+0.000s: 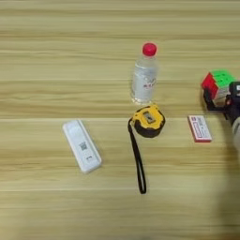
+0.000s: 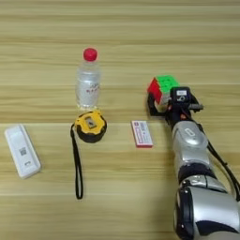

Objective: Move the objects on the table

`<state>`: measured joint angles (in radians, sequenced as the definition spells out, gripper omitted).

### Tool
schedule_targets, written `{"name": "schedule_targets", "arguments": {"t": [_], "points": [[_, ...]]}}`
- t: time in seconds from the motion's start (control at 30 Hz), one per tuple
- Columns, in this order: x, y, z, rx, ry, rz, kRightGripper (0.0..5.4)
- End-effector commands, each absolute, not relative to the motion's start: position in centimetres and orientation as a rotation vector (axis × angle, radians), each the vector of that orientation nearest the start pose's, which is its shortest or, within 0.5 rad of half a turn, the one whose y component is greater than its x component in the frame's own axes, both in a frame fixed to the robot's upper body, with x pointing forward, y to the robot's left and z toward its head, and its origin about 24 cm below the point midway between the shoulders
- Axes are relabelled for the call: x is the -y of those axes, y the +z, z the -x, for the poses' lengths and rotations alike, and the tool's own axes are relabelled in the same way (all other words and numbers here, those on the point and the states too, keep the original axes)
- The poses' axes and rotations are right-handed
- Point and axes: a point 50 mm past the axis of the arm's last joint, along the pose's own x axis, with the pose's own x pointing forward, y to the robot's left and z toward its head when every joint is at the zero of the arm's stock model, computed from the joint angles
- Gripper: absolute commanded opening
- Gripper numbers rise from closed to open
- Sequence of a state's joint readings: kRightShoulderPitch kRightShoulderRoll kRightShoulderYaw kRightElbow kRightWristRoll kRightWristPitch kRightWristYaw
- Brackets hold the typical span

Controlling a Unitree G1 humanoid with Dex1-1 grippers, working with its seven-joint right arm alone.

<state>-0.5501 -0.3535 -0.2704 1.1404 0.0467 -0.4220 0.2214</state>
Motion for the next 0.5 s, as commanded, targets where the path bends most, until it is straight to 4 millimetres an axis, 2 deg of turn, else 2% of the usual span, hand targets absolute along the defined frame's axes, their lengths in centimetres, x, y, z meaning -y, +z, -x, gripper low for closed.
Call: {"name": "schedule_targets", "arguments": {"t": [0.03,0.43,0.5], "points": [[28.01,6.35,-34.28,0.019,-0.107,0.164,5.38],[27.51,6.95,-35.03,0.024,-0.076,0.161,5.38],[27.40,7.10,-35.17,0.026,-0.070,0.161,5.22]]}}
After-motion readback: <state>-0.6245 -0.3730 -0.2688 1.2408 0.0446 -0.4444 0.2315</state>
